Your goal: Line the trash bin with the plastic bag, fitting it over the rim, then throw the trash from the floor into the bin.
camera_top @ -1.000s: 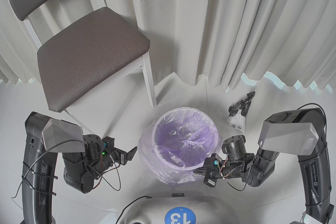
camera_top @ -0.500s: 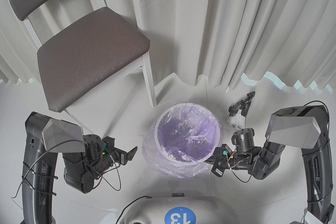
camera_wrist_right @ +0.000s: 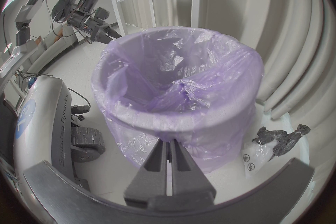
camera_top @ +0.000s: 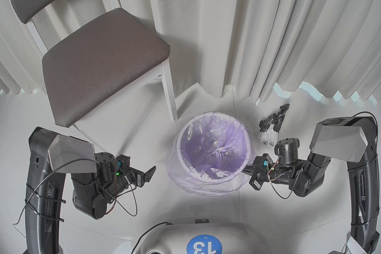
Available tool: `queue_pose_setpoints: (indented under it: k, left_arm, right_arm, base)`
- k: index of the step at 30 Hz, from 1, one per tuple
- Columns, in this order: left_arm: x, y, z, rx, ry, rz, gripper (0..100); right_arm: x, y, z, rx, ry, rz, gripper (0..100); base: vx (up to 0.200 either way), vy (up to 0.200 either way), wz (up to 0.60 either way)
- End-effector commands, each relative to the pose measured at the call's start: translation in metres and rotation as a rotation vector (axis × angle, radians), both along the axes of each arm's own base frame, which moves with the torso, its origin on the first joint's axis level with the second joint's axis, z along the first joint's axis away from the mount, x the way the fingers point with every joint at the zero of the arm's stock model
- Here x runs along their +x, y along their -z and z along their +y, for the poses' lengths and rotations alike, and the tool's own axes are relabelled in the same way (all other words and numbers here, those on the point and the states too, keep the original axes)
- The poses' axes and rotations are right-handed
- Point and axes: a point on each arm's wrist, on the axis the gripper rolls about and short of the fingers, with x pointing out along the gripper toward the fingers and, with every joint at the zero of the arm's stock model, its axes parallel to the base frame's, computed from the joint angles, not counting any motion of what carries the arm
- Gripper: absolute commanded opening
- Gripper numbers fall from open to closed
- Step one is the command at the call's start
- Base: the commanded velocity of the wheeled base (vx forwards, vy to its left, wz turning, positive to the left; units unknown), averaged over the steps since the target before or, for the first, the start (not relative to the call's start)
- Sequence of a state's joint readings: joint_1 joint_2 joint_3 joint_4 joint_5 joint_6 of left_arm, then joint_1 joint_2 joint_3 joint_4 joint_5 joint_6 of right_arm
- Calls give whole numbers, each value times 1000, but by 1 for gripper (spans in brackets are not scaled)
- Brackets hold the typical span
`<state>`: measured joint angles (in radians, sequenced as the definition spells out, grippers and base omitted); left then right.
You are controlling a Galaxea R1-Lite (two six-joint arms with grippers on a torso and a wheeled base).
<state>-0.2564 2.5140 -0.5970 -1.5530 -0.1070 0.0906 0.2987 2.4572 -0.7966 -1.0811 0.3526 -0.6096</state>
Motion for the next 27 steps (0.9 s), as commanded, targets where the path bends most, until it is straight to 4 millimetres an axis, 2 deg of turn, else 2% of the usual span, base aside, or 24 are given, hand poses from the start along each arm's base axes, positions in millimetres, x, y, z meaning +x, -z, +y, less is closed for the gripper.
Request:
queue_pose_setpoints:
  k: [1,9,16,17,21,24,27]
  left_arm:
    - [0,-1,0,-4,0,-15,100]
    - [0,1,0,-3,0,-9,100]
    - [0,2,0,-2,0,-8,100]
    - [0,3,0,-2,0,-6,100]
    - [1,4,0,-2,0,-5,100]
    - [0,4,1,-2,-2,-3,100]
    - [0,2,1,-2,-2,-3,100]
  right_arm:
    - [5,2,-7,1,21,-2,0]
    - [14,18,-12,-4,41,12,0]
    - [20,16,-7,8,30,-16,0]
    - [20,15,-6,11,26,-19,100]
    - [13,11,4,54,22,-29,100]
    - [5,13,0,57,32,-4,100]
    - [1,6,-7,56,45,-5,100]
  base:
    - [0,0,0]
    - [0,0,0]
    - [0,0,0]
    - [0,0,0]
    - [0,0,0]
    - [0,0,0]
    - [0,0,0]
